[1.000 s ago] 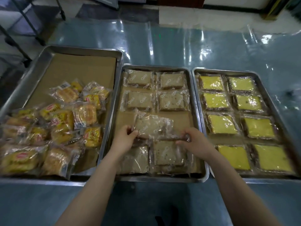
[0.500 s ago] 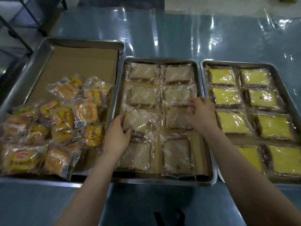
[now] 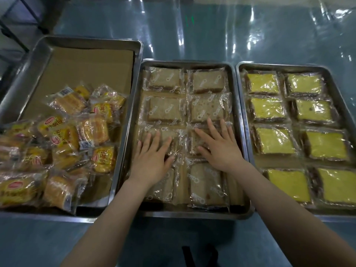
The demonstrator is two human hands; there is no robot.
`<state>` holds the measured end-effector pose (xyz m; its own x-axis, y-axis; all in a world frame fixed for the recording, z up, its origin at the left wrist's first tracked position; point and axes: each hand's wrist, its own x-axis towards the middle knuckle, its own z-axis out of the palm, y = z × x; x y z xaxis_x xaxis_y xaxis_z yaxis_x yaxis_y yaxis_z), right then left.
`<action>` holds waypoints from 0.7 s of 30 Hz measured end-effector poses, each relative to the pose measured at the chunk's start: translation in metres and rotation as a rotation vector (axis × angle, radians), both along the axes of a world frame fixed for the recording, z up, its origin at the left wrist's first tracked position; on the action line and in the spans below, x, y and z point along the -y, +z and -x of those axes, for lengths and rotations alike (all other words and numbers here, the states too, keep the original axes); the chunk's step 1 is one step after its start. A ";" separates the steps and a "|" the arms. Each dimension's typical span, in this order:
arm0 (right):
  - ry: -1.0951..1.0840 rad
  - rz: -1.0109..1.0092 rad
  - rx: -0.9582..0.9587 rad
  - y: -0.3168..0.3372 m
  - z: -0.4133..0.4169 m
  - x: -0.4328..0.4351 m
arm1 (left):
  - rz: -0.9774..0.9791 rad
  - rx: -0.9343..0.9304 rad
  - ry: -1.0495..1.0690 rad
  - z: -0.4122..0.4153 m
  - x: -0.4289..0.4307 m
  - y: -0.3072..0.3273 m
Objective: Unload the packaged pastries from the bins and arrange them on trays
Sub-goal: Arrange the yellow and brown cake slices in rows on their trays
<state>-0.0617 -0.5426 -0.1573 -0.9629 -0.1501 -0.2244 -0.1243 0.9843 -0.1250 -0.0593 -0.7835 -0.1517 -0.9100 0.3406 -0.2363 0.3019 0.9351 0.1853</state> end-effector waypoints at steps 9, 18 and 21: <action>-0.029 0.068 0.038 0.015 -0.008 0.001 | 0.000 -0.027 0.048 -0.014 -0.001 0.001; -0.535 0.341 -0.014 0.030 -0.099 0.017 | -0.067 0.013 0.064 -0.067 0.046 0.003; -0.597 0.266 0.064 0.028 -0.107 0.025 | -0.033 0.098 0.055 -0.077 0.047 -0.004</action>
